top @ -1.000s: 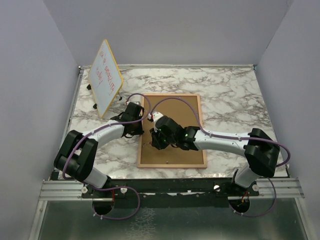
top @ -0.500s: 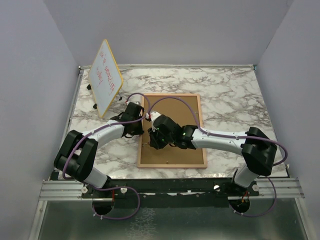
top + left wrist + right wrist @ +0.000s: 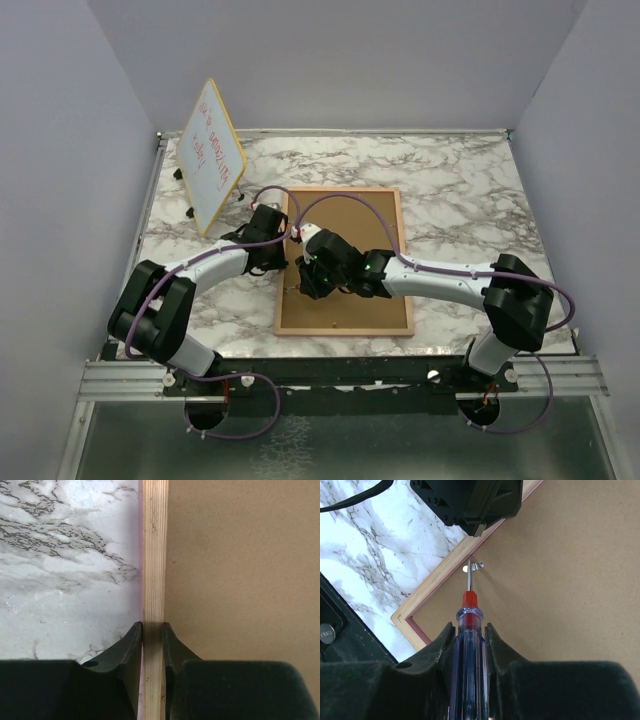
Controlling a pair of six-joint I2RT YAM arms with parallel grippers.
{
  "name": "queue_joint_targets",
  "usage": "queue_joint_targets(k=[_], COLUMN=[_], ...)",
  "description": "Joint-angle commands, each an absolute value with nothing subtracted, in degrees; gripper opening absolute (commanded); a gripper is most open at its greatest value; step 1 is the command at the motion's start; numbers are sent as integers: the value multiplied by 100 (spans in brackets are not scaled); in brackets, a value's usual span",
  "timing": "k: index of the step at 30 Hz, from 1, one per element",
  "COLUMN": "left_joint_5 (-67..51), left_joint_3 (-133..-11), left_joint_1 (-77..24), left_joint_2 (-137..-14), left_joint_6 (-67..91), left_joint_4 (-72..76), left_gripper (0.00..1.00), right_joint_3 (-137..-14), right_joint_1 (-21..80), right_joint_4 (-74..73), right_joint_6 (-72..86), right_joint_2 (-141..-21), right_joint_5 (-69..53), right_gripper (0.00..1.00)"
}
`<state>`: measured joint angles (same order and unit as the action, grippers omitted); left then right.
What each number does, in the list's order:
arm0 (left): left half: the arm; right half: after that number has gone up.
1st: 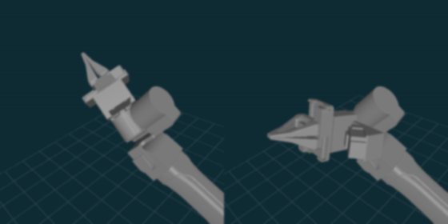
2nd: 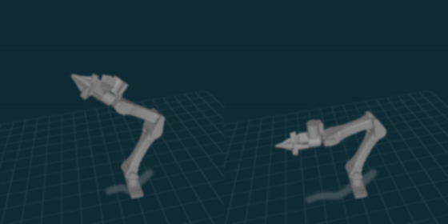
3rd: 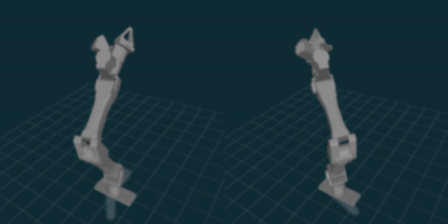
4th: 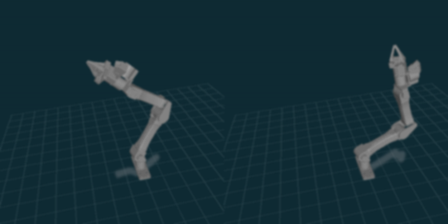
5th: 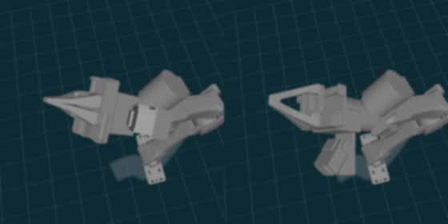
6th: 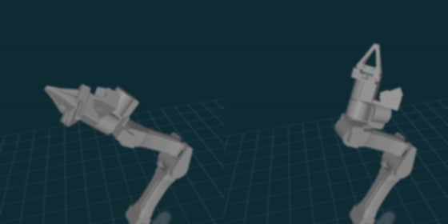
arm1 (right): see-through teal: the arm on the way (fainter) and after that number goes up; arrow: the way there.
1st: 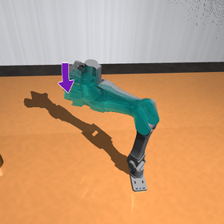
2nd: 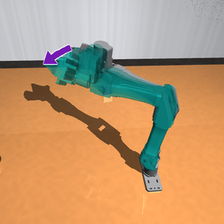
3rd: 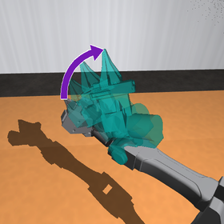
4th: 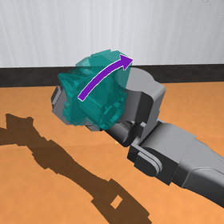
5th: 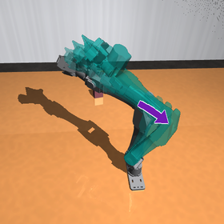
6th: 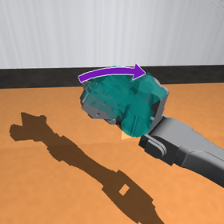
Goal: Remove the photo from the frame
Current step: Release the photo frame item from the photo frame.
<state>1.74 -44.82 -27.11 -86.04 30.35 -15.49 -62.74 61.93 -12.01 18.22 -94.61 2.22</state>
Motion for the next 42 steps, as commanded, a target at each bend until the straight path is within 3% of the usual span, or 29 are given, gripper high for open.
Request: queue_joint_targets(k=[1, 42], left_joint_5=[8, 6], left_joint_3=[-4364, -4359], left_joint_1=[-2725, -2720], left_joint_2=[-8635, -8631], left_joint_6=[2988, 2979], left_joint_4=[-1527, -1529], left_gripper=[0, 0], right_joint_3=[-6202, -6301], right_joint_1=[6240, 6240], right_joint_4=[-1552, -1790], right_joint_6=[1714, 1839], right_joint_2=[-9378, -9248], right_joint_5=[378, 121], right_gripper=[1, 1])
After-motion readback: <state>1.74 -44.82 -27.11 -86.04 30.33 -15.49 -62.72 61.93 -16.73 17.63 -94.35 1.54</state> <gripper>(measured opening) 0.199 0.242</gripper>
